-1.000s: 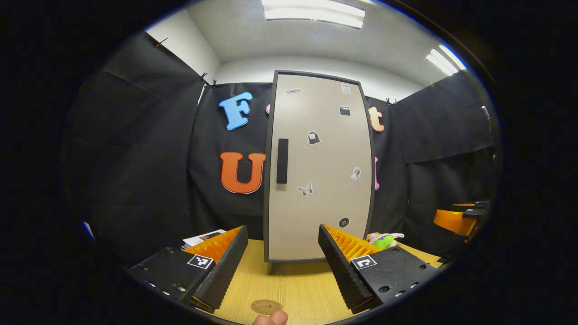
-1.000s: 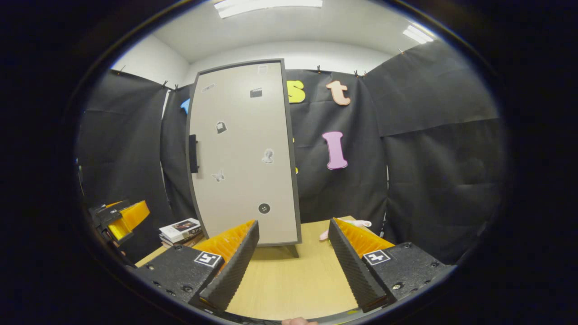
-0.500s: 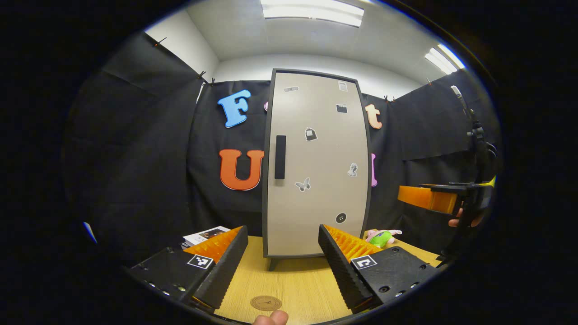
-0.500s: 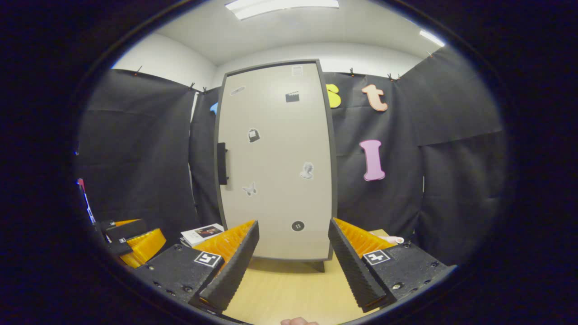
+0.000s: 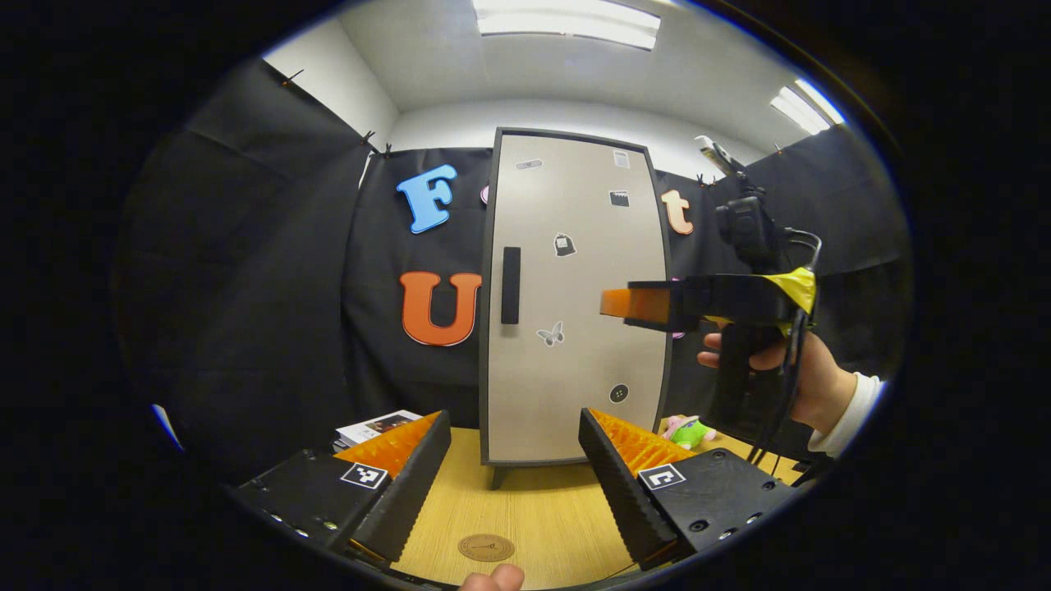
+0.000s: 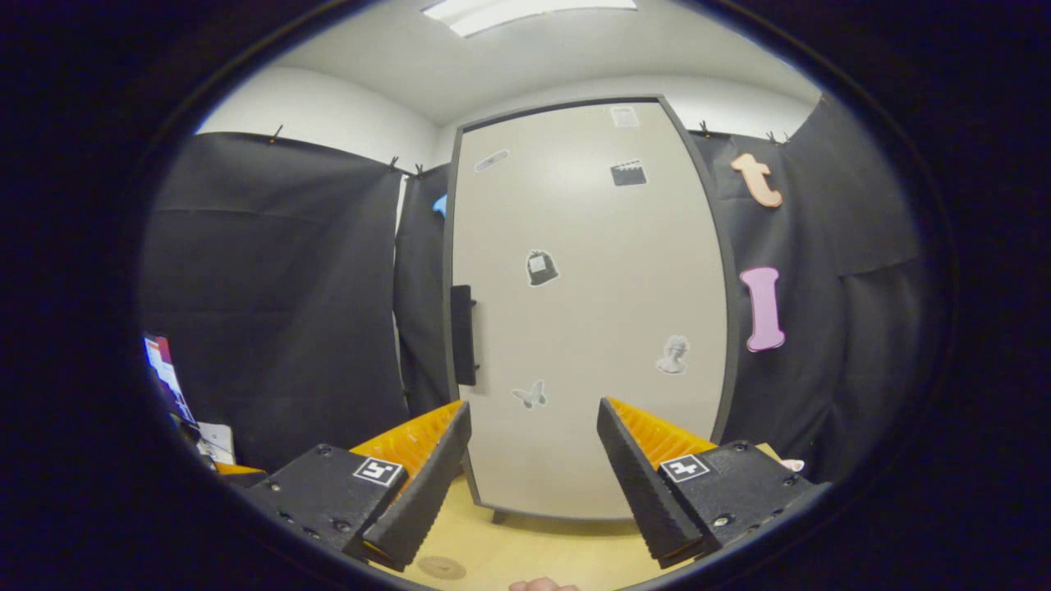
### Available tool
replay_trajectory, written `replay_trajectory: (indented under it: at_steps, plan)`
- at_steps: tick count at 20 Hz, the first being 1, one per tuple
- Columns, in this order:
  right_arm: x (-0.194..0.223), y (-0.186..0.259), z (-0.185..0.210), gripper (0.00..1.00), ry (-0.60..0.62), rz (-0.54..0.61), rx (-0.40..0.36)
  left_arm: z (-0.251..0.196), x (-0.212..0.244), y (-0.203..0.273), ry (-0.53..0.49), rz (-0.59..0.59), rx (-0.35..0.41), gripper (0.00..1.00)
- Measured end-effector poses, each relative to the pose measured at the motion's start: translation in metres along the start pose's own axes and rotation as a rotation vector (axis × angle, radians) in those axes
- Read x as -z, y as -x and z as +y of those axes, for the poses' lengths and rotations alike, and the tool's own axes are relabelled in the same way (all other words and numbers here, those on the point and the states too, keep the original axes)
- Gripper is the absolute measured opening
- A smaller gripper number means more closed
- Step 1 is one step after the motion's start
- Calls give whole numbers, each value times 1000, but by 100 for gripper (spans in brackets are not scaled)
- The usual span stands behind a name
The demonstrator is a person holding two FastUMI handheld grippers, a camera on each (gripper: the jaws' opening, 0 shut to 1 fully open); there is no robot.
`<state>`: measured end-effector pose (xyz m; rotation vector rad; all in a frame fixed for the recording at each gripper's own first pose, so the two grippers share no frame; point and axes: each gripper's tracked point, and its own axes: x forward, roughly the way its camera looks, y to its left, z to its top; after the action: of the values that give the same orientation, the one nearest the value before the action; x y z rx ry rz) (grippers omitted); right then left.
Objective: Open the cabinet door with the right hand, grasp the bottle in the cabinet with the left hand and place it on the coaster, then close the cabinet door with the right hand.
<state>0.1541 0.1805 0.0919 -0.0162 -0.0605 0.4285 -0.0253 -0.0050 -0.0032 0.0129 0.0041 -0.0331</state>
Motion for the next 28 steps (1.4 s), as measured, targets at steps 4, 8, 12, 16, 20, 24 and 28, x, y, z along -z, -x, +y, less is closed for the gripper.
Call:
replay_trajectory:
  at_steps: [4,8,12,16,20,24,28]
  plan:
    - [-3,-46,21,95,33,8,-27,5,-1,0,-9,-4,-8,95]
    - [7,-90,43,99,65,42,-46,11,0,-3,-9,-3,-8,95]
    - [13,-124,55,95,50,69,-41,23,2,-7,-8,-3,-21,95]
    - [9,-148,66,95,45,78,-46,35,7,-10,-4,10,-34,95]
    - [0,-162,69,94,46,54,-28,41,8,-11,-3,13,-38,95]
    - [6,-172,69,88,51,93,-12,43,8,-12,-10,11,-37,95]
    - [7,-178,69,64,58,90,-2,42,11,-15,-1,20,-29,95]
